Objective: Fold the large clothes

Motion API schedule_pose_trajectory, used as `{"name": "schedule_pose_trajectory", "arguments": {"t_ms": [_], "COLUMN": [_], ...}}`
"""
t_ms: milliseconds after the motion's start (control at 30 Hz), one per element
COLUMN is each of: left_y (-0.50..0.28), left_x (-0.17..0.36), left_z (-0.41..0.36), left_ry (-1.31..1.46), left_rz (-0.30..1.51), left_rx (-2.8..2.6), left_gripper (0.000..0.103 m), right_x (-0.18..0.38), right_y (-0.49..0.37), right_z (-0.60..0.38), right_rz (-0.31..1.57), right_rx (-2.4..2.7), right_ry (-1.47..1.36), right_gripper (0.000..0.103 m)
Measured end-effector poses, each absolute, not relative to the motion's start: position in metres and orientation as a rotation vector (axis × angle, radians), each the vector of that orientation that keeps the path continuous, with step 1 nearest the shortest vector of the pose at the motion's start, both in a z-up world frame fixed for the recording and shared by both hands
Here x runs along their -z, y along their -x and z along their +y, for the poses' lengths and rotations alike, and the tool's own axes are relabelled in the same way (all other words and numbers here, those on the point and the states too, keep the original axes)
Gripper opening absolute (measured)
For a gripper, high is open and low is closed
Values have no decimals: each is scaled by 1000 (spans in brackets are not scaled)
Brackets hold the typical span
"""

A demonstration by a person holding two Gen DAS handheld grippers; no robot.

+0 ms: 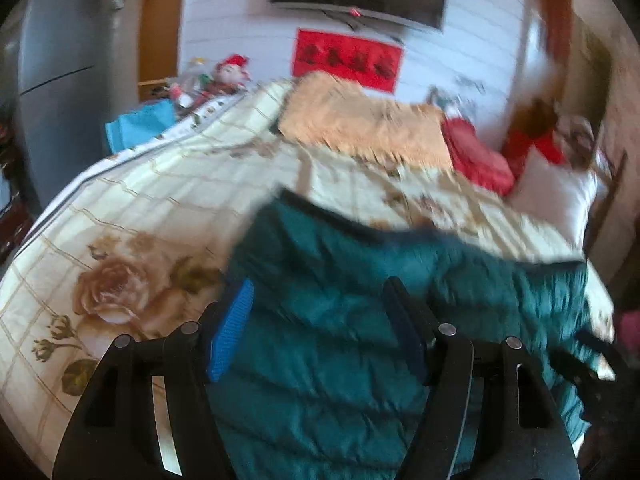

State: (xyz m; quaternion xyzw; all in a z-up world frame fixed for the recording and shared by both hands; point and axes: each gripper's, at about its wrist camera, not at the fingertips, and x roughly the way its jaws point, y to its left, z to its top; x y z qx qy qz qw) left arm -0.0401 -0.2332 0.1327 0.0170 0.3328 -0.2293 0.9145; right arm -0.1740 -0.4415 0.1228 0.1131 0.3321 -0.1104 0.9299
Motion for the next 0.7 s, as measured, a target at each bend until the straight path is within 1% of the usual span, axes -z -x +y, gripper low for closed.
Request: {"name": "schedule_pose_trajectory", "arguments": {"t_ms": [100, 200, 300, 433, 600, 700], "left_y": [36, 25, 9, -13, -19, -20], "left_x": [-105, -88, -81, -74, -67, -65], "left_z": [-260, -276, -282, -293, -298, -300], "left_ry": [-137, -205, -179, -173, -181, -194], "left_rz": [738, 746, 763, 795, 795, 801], "left_rx": [459, 431, 432, 429, 426, 422], "left_gripper": [68, 68, 70, 79, 83, 84], "right_x": [-109, -97, -88, -76, -62, -59], "right_y": [152, 128, 108, 85, 74, 71], "right_z": [-436, -441, -454, -480, -493, -491], "right_rz": [707, 738, 769, 813, 823, 829], "right_rx": [239, 284, 318, 351, 371, 379], "right_ry": [-188, -159, -175, -258, -291, -281], "right_gripper": [91, 91, 91, 91, 92, 92]}}
